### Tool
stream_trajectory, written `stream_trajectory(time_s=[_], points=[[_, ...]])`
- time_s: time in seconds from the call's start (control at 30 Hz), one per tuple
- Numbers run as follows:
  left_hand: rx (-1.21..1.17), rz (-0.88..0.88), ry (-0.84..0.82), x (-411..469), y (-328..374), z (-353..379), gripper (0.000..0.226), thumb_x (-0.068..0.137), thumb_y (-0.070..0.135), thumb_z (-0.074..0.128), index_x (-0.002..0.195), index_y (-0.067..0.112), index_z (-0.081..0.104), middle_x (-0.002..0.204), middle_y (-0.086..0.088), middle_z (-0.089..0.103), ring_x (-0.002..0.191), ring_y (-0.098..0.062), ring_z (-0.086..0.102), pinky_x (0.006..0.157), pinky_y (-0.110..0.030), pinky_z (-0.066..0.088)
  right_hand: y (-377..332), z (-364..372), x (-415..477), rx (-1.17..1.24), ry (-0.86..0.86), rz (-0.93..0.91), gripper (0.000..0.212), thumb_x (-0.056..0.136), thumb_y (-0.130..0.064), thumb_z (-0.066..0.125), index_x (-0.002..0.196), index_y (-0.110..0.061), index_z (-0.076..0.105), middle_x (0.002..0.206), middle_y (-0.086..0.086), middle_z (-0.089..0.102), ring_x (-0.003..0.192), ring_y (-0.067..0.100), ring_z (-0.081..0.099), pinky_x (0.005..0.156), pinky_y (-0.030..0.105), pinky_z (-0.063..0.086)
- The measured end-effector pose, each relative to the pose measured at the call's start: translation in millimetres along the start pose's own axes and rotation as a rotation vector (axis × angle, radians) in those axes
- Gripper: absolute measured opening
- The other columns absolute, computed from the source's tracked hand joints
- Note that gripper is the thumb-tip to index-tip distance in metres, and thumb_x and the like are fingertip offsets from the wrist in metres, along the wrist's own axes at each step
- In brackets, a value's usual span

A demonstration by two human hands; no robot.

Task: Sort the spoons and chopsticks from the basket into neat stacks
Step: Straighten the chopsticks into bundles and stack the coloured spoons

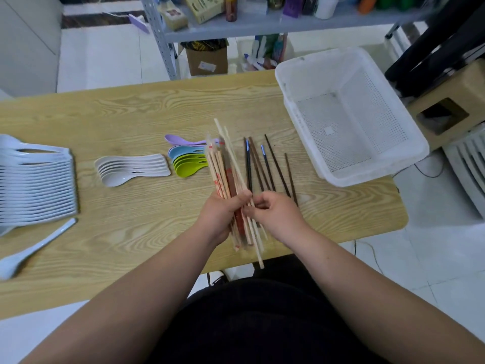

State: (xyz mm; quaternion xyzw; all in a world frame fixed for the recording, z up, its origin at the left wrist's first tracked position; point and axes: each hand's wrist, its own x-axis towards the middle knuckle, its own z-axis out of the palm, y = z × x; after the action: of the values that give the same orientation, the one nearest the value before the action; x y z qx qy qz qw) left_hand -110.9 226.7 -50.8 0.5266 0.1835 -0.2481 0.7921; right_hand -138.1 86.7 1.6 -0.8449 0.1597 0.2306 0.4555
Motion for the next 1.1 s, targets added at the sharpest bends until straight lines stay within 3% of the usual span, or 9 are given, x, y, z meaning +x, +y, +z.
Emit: stream_trajectory(time_s=[0.13, 0.3, 0.43, 0.57, 0.7, 0.77, 0.87, 1.0, 1.1], points=[[0.077, 0.034, 0.086, -15, 13, -6, 0.036, 0.072, 0.008, 0.078, 0.103, -0.001, 0.061, 0.083, -0.017, 0.068, 0.079, -0.030, 0.068, 0.071, -0.039, 0.058, -17, 14, -7, -0.096, -0.001, -0.107, 0.021, 0.085, -0.032, 0.079, 0.089, -0.016, 0.067, 0.078, -0.008, 0.065, 0.075, 0.010, 0.062, 0.060, 0.022, 0.042], [0.018, 0.100, 0.274, -16, 44, -10, 0.014, 0.081, 0.003, 0.068, 0.081, 0.011, 0.056, 0.064, -0.009, 0.059, 0.061, -0.023, 0.060, 0.066, -0.037, 0.050, -22, 30, -19, 0.141, 0.073, 0.053, 0.035, 0.092, -0.056, 0.060, 0.092, -0.022, 0.067, 0.090, -0.007, 0.068, 0.090, 0.015, 0.064, 0.076, 0.033, 0.049], [-0.187, 0.156, 0.312, -13, 67, -7, 0.020, 0.091, -0.002, 0.059, 0.082, 0.014, 0.052, 0.061, -0.006, 0.059, 0.059, -0.022, 0.057, 0.066, -0.035, 0.048, -29, 40, -20, 0.756, 0.010, 0.466, 0.049, 0.099, -0.060, 0.043, 0.102, -0.017, 0.068, 0.100, 0.004, 0.069, 0.101, 0.026, 0.065, 0.092, 0.048, 0.051], [-0.181, 0.171, 0.262, -20, 58, 12, 0.015, 0.089, -0.003, 0.062, 0.089, 0.010, 0.053, 0.067, -0.011, 0.058, 0.062, -0.024, 0.059, 0.061, -0.035, 0.052, -52, 38, -10, 1.153, 0.167, 0.471, 0.045, 0.104, -0.043, 0.045, 0.102, -0.002, 0.063, 0.100, 0.020, 0.068, 0.093, 0.035, 0.068, 0.086, 0.048, 0.056], [-0.137, 0.147, 0.252, -22, 48, 28, 0.016, 0.087, -0.003, 0.064, 0.096, 0.006, 0.053, 0.074, -0.015, 0.056, 0.067, -0.024, 0.063, 0.063, -0.037, 0.055, -57, 37, -5, 1.030, 0.172, 0.403, 0.046, 0.104, -0.039, 0.046, 0.080, -0.010, 0.072, 0.074, 0.011, 0.075, 0.085, 0.030, 0.072, 0.087, 0.043, 0.056], [-0.093, 0.153, 0.259, -18, 50, 31, 0.016, 0.087, -0.003, 0.064, 0.090, 0.008, 0.054, 0.070, -0.011, 0.057, 0.066, -0.023, 0.064, 0.063, -0.037, 0.055, -52, 35, 1, 1.027, 0.126, 0.399, 0.047, 0.104, -0.041, 0.045, 0.082, -0.011, 0.072, 0.073, 0.010, 0.075, 0.088, 0.031, 0.072, 0.088, 0.044, 0.056], [0.025, 0.140, 0.277, -5, 47, 27, 0.019, 0.079, 0.003, 0.071, 0.084, 0.013, 0.056, 0.066, -0.008, 0.059, 0.068, -0.026, 0.063, 0.070, -0.044, 0.057, -37, 26, 12, 0.909, 0.051, 0.395, 0.052, 0.104, -0.050, 0.042, 0.089, -0.010, 0.072, 0.076, 0.012, 0.074, 0.079, 0.030, 0.070, 0.072, 0.041, 0.056], [0.287, -0.011, 0.314, 15, 29, 17, 0.026, 0.062, 0.014, 0.072, 0.084, 0.015, 0.057, 0.069, -0.007, 0.063, 0.071, -0.029, 0.065, 0.077, -0.054, 0.058, 28, -7, 41, 0.191, 0.213, 0.259, 0.033, 0.097, -0.041, 0.056, 0.118, -0.017, 0.063, 0.112, -0.001, 0.065, 0.099, 0.019, 0.061, 0.075, 0.031, 0.049], [0.563, -0.130, 0.370, 26, 12, 10, 0.041, 0.063, 0.024, 0.076, 0.101, 0.018, 0.060, 0.087, -0.006, 0.071, 0.083, -0.027, 0.069, 0.081, -0.047, 0.060, 77, -34, 60, -0.077, 0.229, 0.318, 0.062, 0.089, -0.035, 0.064, 0.146, -0.023, 0.044, 0.141, 0.008, 0.045, 0.122, 0.027, 0.053, 0.096, 0.033, 0.046]])
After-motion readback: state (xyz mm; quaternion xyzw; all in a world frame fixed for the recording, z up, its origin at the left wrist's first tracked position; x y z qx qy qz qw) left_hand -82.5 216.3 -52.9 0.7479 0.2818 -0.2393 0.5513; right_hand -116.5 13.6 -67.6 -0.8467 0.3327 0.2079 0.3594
